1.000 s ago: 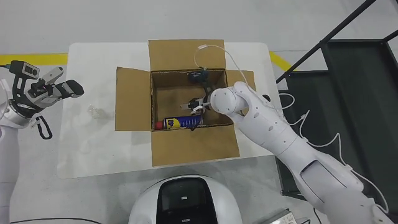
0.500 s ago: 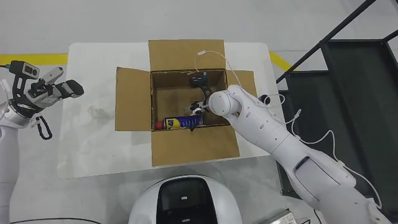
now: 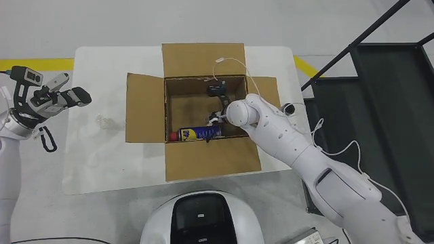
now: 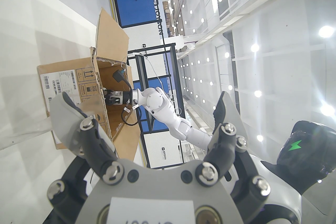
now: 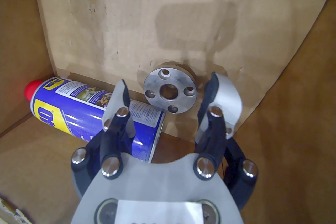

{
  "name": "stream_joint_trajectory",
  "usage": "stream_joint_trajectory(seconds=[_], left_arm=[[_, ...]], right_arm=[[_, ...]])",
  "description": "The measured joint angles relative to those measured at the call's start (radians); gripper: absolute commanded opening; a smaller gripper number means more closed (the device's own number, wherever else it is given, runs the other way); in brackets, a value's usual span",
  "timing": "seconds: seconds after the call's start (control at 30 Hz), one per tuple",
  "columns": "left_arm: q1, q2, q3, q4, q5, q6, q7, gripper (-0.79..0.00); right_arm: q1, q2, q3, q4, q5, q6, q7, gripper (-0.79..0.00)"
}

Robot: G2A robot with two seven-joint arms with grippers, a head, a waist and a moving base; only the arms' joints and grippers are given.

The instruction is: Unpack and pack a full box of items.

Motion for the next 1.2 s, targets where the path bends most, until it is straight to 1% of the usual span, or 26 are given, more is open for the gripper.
stream_joint_trajectory(seconds=[0.27,0.33,0.4,0.43,0.5,0.6,0.63,0.67,0.7,0.73,0.77,0.8,1.03,1.2], left_arm=[[0.000,0.000,0.000,0.000,0.000,0.000,0.000,0.000],[0.000,0.000,0.000,0.000,0.000,0.000,0.000,0.000],[0.000,0.000,0.000,0.000,0.000,0.000,0.000,0.000],[0.000,0.000,0.000,0.000,0.000,0.000,0.000,0.000],[0.000,0.000,0.000,0.000,0.000,0.000,0.000,0.000],[0.000,0.000,0.000,0.000,0.000,0.000,0.000,0.000],[0.000,0.000,0.000,0.000,0.000,0.000,0.000,0.000],[0.000,0.000,0.000,0.000,0.000,0.000,0.000,0.000],[0.000,0.000,0.000,0.000,0.000,0.000,0.000,0.000],[0.000,0.000,0.000,0.000,0.000,0.000,0.000,0.000],[0.000,0.000,0.000,0.000,0.000,0.000,0.000,0.000],[0.000,0.000,0.000,0.000,0.000,0.000,0.000,0.000],[0.000,0.000,0.000,0.000,0.000,0.000,0.000,0.000],[0.000,0.000,0.000,0.000,0.000,0.000,0.000,0.000]], right_arm=[[0.007,-0.020,-0.013,0.021,-0.012,0.013,0.004,-0.302],[0.008,-0.024,-0.015,0.027,-0.018,0.017,0.005,-0.332],[0.009,-0.027,-0.017,0.034,-0.027,0.020,0.006,-0.409],[0.010,-0.029,-0.018,0.038,-0.031,0.022,0.006,-0.416],[0.012,-0.033,-0.020,0.047,-0.040,0.027,0.008,-0.400],[0.014,-0.038,-0.019,0.058,-0.047,0.032,0.009,-0.397],[0.015,-0.039,-0.019,0.060,-0.049,0.033,0.009,-0.413],[0.015,-0.040,-0.019,0.062,-0.051,0.033,0.009,-0.449],[0.016,-0.042,-0.018,0.064,-0.054,0.034,0.009,-0.533],[0.017,-0.043,-0.018,0.065,-0.058,0.035,0.010,-0.634],[0.017,-0.044,-0.018,0.066,-0.062,0.036,0.011,-0.773],[0.019,-0.045,-0.017,0.066,-0.066,0.037,0.013,-0.785],[0.019,-0.044,0.004,0.049,-0.083,0.031,0.026,-0.785],[0.000,-0.024,0.054,-0.033,-0.106,0.039,0.045,-0.785]])
